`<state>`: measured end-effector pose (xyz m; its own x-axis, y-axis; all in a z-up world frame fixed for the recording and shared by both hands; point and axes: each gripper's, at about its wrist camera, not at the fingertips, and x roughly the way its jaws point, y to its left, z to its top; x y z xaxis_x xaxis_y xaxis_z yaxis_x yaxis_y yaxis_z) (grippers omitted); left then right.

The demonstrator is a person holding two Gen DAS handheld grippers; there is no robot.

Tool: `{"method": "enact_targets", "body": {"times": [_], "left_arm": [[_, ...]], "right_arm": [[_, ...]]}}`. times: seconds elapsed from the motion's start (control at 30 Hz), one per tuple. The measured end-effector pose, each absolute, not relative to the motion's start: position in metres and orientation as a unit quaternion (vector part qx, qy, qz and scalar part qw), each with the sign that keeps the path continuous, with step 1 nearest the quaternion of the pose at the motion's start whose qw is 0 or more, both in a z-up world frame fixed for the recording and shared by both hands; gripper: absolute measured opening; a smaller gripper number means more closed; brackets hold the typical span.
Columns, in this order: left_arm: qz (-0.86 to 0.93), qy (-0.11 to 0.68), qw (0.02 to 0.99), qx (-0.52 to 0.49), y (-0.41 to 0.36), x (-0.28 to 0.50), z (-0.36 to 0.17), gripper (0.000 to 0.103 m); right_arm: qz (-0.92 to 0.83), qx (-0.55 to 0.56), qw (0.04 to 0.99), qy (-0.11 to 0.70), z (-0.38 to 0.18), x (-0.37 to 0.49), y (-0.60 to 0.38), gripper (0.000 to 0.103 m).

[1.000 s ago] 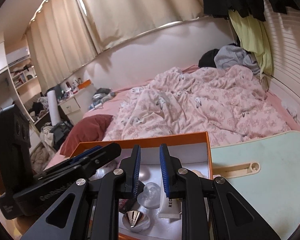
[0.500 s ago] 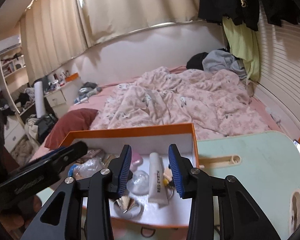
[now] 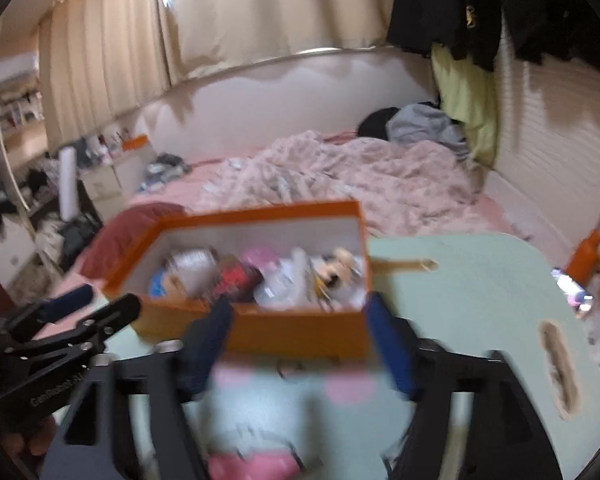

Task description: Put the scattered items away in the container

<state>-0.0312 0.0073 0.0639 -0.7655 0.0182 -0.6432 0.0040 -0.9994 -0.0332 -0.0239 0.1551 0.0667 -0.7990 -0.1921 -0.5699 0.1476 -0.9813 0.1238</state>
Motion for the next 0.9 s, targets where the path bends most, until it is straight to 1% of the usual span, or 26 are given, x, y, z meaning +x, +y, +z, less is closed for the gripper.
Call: {"method": "enact_targets", "body": {"times": [0.03,0.2,0.3,0.33,0.37,0.4,0.43,0.5,0.53,0.6,0.9], "left_arm": [[0.938,-0.014,0.007,-0.346,0.008,-0.026,0.060,0.082],[0.925,-0.025,0.020,-0.379,0.012,0.000,0.033,0.082],[0.912,-0.022,0.020,-0.409,0.016,0.006,0.017,0.082],[0.911,-0.019,0.016,-0.413,0.016,0.007,0.013,0.082],[0.911,-0.016,0.007,-0.412,0.017,0.009,0.010,0.083],[0.914,-0.013,-0.004,-0.406,0.018,0.011,0.008,0.085],[0.917,-0.011,-0.012,-0.399,0.018,0.013,0.007,0.089],[0.920,-0.021,-0.023,-0.391,0.017,0.016,0.005,0.093],[0.921,-0.026,-0.028,-0.389,0.015,0.017,0.005,0.099],[0.919,-0.032,-0.042,-0.390,0.013,0.017,0.005,0.100],[0.921,-0.031,-0.039,-0.387,0.008,0.020,0.002,0.101]], "right_arm": [[-0.945,0.310,0.098,-0.038,0.064,-0.017,0.156,0.082],[-0.924,0.365,0.112,-0.030,0.042,0.001,0.156,0.083],[-0.893,0.426,0.133,-0.049,0.022,0.003,0.157,0.083],[-0.896,0.422,0.133,-0.050,0.020,0.007,0.156,0.086],[-0.901,0.413,0.125,-0.042,0.019,0.011,0.156,0.091],[-0.906,0.408,0.111,-0.033,0.019,0.013,0.155,0.101],[-0.907,0.408,0.099,-0.031,0.017,0.014,0.155,0.102],[-0.909,0.406,0.083,-0.031,0.013,0.014,0.155,0.103],[-0.914,0.401,0.067,-0.013,0.010,0.016,0.152,0.103],[-0.917,0.396,0.037,0.026,0.004,0.019,0.145,0.103],[-0.919,0.391,0.033,0.025,0.002,0.027,0.153,0.103]]}}
